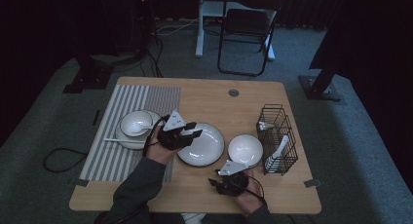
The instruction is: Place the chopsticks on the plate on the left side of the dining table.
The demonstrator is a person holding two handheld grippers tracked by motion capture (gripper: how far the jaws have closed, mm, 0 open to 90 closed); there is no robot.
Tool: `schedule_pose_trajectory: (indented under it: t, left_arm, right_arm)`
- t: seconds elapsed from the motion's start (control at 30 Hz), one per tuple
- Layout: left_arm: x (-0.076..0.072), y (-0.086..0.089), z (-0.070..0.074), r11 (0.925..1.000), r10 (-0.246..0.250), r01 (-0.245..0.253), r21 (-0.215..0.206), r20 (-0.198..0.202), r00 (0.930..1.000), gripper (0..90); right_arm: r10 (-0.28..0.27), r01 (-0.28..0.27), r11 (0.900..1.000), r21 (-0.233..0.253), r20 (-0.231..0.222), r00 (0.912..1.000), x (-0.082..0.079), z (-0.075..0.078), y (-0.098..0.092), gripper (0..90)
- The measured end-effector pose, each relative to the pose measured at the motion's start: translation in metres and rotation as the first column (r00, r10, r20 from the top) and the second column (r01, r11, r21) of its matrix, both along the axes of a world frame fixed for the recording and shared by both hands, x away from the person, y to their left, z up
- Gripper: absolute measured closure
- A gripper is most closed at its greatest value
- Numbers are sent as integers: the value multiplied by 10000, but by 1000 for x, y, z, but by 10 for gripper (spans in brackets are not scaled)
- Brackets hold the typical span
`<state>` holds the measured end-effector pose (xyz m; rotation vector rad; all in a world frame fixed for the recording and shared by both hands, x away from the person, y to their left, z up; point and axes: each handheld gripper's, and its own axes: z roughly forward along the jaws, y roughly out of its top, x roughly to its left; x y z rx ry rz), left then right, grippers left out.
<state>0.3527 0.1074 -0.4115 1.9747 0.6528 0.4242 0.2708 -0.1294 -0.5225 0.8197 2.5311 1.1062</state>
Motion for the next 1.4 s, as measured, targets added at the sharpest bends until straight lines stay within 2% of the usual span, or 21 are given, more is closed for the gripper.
schedule_pose_trajectory:
  t: [1.4]
  left_arm:
    - [9, -31, 23, 9978, -655, 652, 89, 424, 9970, 622]
  right_arm:
    - [28, -28, 9999, 158, -25, 10000, 0, -1, -3, 546]
